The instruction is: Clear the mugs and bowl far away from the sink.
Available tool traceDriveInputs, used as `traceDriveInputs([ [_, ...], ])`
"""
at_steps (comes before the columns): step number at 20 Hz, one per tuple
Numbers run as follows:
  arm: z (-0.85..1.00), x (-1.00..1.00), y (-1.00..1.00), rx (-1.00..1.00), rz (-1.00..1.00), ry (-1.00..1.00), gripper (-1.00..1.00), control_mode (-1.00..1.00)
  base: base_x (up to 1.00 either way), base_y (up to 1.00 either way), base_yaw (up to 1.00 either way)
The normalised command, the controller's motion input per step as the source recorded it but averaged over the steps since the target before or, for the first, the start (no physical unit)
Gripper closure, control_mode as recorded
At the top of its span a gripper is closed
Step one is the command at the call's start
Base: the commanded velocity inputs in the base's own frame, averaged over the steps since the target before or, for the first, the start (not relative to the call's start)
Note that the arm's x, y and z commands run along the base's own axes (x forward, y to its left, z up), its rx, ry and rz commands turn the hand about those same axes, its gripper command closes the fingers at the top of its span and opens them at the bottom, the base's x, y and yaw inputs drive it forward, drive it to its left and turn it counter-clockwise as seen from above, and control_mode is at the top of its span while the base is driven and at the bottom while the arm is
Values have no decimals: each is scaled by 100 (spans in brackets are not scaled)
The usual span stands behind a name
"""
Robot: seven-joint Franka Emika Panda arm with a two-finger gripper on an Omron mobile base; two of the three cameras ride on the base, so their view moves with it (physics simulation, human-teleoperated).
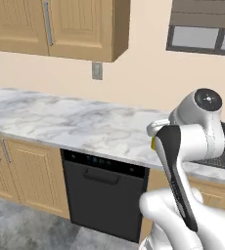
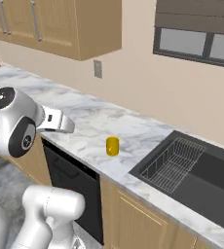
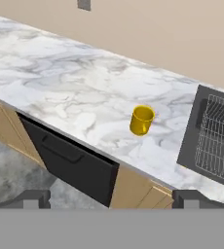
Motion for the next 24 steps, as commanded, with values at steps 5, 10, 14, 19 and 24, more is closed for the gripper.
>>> traceDriveInputs([
  [5, 0, 0, 0, 0, 0, 0, -100, 100, 0, -73, 0],
  [10, 0, 0, 0, 0, 0, 0, -100, 100, 54, 15, -23],
  [14, 0, 0, 0, 0, 0, 0, -100, 100, 49, 2, -40],
  [19, 0, 0, 0, 0, 0, 0, -100, 100, 9, 39, -6],
  [24, 0, 0, 0, 0, 0, 0, -100, 100, 0, 89, 27],
])
